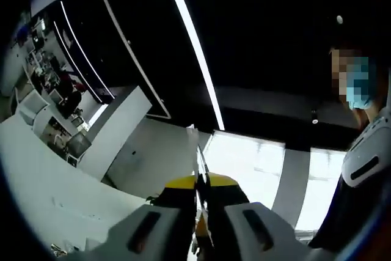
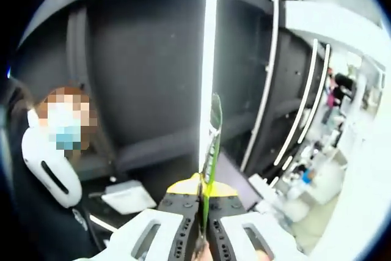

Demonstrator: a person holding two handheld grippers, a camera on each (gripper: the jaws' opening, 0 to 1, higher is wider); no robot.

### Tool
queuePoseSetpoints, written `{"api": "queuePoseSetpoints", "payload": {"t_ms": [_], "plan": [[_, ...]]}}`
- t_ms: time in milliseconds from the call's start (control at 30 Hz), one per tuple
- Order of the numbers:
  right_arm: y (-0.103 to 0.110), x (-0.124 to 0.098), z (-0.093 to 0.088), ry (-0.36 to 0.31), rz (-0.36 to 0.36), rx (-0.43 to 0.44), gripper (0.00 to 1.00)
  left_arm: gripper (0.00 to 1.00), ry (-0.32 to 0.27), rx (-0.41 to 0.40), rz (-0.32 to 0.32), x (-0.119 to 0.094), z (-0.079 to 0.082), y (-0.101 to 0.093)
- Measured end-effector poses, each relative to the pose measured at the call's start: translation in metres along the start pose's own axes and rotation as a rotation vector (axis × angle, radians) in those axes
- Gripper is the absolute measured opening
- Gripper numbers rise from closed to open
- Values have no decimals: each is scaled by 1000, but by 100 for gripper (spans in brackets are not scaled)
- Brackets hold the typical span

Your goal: Arrange the skincare products in the storage area until every visible bottle or jar stands upright without overlapping.

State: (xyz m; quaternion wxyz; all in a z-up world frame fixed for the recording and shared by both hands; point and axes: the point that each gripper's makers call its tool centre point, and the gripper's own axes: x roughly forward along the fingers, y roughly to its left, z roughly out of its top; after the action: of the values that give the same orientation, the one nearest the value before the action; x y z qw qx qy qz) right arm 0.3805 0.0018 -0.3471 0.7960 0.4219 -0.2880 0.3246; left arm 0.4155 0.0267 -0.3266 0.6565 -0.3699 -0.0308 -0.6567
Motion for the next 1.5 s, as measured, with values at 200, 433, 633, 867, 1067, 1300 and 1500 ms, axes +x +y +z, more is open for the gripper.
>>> {"api": "queuePoseSetpoints", "payload": {"t_ms": [200,433,633,867,1067,1300,1500], "plan": [[2,0,-3,30,-1,-34,0,3,53,-46,-31,0,1,-4],[3,-17,-19,326,-15,-158,5,3,289,19,-104,-1,5,-12],[4,-35,-22,639,-7,-278,36,3,461,72,-140,-4,11,-15],[16,-24,-20,763,62,-367,40,3,621,114,-189,-10,-11,-24],[24,-21,-33,811,112,-344,40,3,688,88,-208,-16,-23,-23],[26,-27,-41,861,162,-331,13,3,723,65,-202,-24,-26,-17],[22,-31,-41,874,174,-329,0,3,744,38,-215,-25,-29,-17]]}}
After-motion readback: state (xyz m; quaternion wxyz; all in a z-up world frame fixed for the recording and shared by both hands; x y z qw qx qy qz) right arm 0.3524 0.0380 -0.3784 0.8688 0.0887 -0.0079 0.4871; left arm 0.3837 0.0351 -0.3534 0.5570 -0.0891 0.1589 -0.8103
